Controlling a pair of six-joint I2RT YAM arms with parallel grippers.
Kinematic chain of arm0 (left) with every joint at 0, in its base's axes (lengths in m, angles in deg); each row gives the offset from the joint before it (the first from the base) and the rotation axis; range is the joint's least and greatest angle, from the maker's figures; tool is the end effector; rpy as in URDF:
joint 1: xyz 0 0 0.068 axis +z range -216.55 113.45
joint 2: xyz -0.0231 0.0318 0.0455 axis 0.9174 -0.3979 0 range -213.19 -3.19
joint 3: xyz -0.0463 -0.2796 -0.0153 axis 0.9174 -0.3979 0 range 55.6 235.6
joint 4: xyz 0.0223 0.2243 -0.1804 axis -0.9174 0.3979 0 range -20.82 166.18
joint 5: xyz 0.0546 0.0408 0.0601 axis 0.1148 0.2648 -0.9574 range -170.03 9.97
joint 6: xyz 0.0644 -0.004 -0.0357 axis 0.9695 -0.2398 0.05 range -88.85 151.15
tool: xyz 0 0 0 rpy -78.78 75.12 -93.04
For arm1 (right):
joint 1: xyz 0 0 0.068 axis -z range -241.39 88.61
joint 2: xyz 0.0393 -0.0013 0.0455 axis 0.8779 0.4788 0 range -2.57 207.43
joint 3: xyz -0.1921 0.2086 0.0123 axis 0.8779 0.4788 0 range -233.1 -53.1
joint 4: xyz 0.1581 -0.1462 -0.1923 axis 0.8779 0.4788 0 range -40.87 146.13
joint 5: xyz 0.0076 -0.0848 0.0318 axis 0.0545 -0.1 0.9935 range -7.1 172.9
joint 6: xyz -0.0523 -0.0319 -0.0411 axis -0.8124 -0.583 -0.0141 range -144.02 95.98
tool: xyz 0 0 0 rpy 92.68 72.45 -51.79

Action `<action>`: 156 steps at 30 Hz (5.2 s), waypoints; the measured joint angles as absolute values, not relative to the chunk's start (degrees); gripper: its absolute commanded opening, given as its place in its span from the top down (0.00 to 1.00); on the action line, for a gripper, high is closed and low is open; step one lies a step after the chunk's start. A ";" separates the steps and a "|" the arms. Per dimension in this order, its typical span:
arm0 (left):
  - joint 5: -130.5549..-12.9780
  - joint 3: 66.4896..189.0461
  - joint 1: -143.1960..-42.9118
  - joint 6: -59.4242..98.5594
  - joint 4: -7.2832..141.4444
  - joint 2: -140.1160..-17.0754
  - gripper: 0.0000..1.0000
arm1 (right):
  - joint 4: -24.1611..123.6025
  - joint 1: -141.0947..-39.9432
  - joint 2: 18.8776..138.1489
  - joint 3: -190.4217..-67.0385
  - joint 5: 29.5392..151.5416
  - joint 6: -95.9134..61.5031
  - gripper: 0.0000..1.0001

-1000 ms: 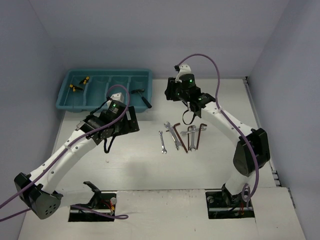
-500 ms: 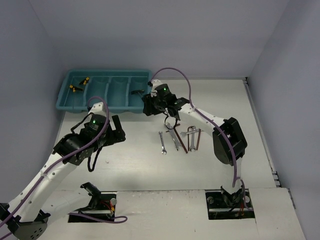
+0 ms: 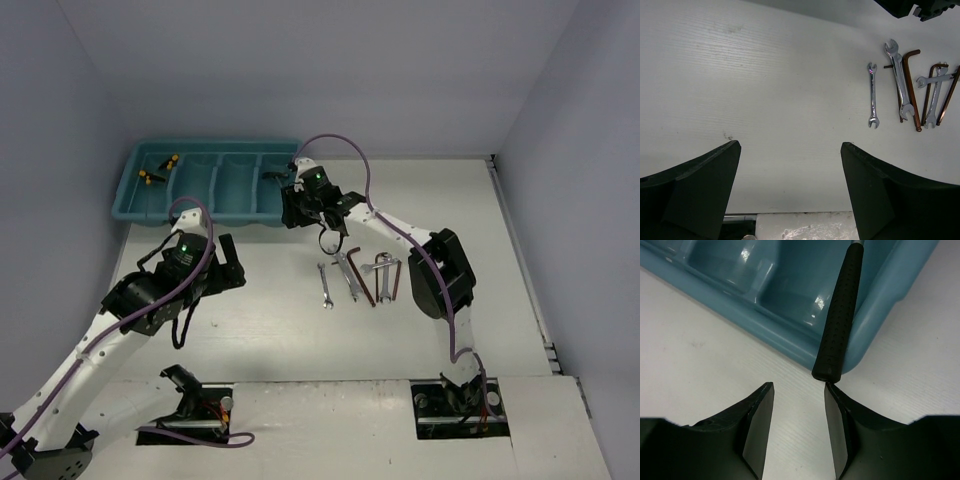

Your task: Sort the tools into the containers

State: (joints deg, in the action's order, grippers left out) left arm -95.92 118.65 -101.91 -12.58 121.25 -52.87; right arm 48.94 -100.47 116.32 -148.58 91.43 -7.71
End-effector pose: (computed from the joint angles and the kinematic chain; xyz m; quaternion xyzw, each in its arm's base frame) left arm 0.1716 -0.1010 0.3619 -0.1248 0.8860 -0.1769 0.4100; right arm 0.4229 0.3552 0.2477 -0.2044 0.8082 0.3100 0.4571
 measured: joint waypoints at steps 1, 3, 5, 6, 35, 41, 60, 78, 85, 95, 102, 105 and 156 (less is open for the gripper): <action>-96.01 118.65 -101.91 -12.52 121.33 -52.85 0.21 | 49.25 -100.49 116.64 -148.81 91.30 -7.72 0.58; -96.18 118.65 -101.91 -12.42 121.44 -52.79 0.21 | 49.70 -100.49 117.34 -149.38 91.24 -7.76 0.58; -96.35 118.65 -101.91 -12.34 121.48 -52.71 0.21 | 50.53 -100.51 118.43 -150.76 91.28 -7.84 0.58; -96.41 118.65 -101.91 -12.34 121.48 -52.68 0.21 | 50.80 -100.57 119.21 -151.75 91.26 -7.86 0.58; -94.86 130.80 -113.32 -20.90 114.48 -88.22 0.44 | 52.78 -83.71 77.12 -117.17 73.64 -7.11 0.57; -94.29 137.02 -114.34 -22.88 111.99 -103.75 0.46 | 57.17 -81.95 68.84 -106.22 72.71 -5.14 0.56; -88.62 144.02 -114.38 -24.98 109.17 -121.28 0.73 | 60.11 -81.23 59.93 -101.39 72.90 -3.35 0.56; -88.12 128.99 -106.22 -20.63 107.18 -109.46 1.00 | 60.32 -81.23 59.93 -101.39 74.39 -3.05 0.55; -88.93 128.84 -96.39 -9.36 111.35 -91.24 1.00 | 60.54 -81.23 59.93 -101.39 75.70 -3.05 0.55; -87.32 154.48 -73.59 14.68 113.39 -99.88 1.00 | 60.64 -81.21 60.22 -101.41 78.15 -3.07 0.55; -86.20 176.18 -66.36 24.02 113.33 -123.66 0.97 | 61.03 -81.21 60.33 -101.50 81.59 -3.20 0.55; -85.97 183.83 -65.29 25.68 113.05 -132.56 0.87 | 61.28 -81.21 60.33 -101.52 83.23 -3.25 0.54; -75.27 120.72 -69.84 12.97 113.98 -59.99 0.28 | 62.65 -99.38 107.92 -125.32 82.99 -15.63 0.71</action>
